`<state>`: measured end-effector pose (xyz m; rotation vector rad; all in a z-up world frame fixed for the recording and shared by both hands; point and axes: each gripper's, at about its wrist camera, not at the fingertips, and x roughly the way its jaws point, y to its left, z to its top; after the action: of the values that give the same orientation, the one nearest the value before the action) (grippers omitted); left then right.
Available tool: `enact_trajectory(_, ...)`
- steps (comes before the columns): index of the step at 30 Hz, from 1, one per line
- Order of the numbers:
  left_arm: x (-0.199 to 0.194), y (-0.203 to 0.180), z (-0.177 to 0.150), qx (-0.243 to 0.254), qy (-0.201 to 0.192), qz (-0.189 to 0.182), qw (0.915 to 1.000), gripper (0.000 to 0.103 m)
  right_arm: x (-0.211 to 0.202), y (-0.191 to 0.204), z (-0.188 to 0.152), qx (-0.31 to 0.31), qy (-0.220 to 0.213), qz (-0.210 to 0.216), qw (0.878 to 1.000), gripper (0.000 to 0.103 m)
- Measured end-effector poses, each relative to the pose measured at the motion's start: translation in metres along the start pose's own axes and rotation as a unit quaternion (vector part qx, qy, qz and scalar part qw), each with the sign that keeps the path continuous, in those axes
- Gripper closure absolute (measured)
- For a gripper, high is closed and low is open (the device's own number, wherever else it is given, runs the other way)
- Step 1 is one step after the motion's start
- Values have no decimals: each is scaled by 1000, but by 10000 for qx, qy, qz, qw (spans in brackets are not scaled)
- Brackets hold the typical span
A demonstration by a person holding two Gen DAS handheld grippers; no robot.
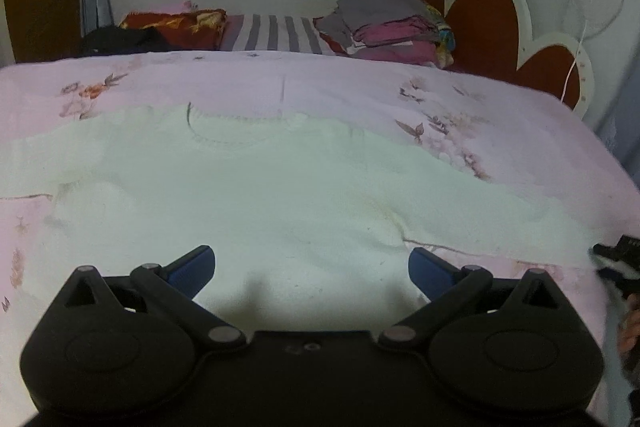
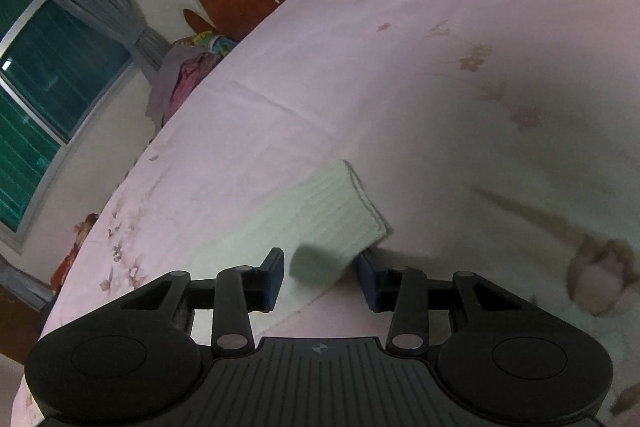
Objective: Fold small clothes
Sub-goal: 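Close the right gripper on the sweater sleeve cuff, then fold the held sleeve across the sweater body and open the right gripper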
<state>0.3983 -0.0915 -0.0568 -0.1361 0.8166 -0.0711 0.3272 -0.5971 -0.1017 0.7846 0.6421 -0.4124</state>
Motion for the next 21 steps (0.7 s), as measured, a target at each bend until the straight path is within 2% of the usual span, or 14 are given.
enact_trajectory(3,-2,4,2,38,-17,26,10000,0,1,0,1,5,-32,63,10000,62)
enact_trajectory(6,-1,10,5,3,-19,61,10000,0,4,-1,-1,60,38,97,9999,86)
enact_trajectory(9,-3,18,9,5,-75,130,9999,0,3,-3,-2,49,-64,-34,10000,101)
enact_trajectory(11,-3,26,12,84,-85,201,9997,0,-4,-5,-1,48,-261,-130,9996,101)
enact_trajectory(15,1,49,13,146,71,350,9993,0,1,8,-3,-318,-160,-530,9980,101)
enact_trajectory(18,3,73,10,90,108,488,9987,0,-9,30,-6,-614,-367,-347,9968,101)
enact_trajectory(21,11,95,8,48,223,732,9971,0,-9,57,-19,-902,-271,-200,9954,101)
